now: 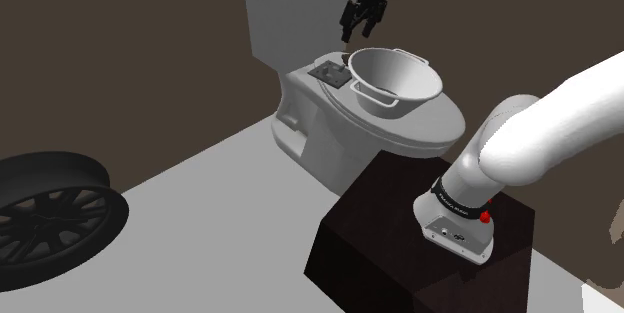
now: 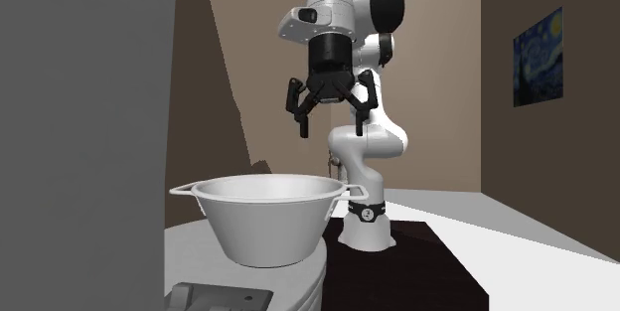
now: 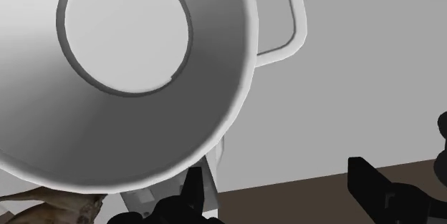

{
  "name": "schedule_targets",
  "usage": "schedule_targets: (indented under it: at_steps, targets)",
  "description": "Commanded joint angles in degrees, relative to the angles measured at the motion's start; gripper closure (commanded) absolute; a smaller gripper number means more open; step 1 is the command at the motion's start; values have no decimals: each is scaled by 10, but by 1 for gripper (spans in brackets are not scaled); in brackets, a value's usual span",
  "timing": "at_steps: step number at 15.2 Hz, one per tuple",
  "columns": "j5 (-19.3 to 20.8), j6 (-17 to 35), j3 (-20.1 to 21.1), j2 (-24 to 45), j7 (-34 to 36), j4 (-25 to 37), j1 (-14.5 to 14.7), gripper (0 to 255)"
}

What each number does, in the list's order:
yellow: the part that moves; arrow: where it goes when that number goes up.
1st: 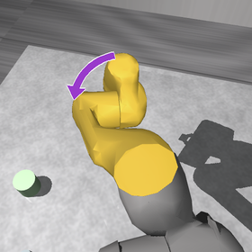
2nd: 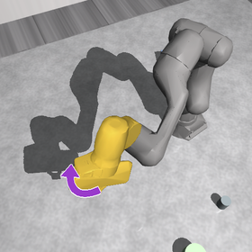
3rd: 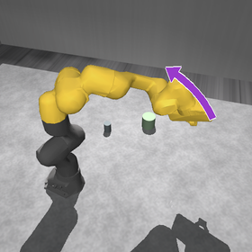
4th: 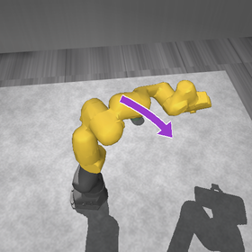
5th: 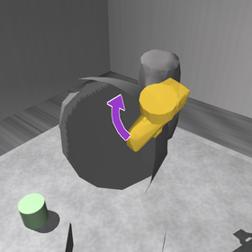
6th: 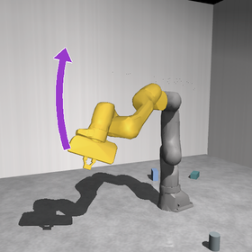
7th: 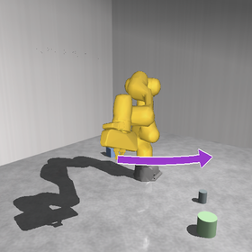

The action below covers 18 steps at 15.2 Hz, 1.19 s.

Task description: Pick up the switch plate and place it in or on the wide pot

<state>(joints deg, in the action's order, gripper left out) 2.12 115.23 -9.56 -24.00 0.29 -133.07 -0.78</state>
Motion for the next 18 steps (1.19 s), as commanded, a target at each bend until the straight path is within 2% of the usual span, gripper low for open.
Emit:
schedule_targets:
  at_steps: [1,10,18]
  targets:
    - [3,28,-11,41,-17,11,-2,0]
    - [-10,124,-42,231,-77,93,-10,0]
    - [-39,168,-49,403,-128,210,-33,0]
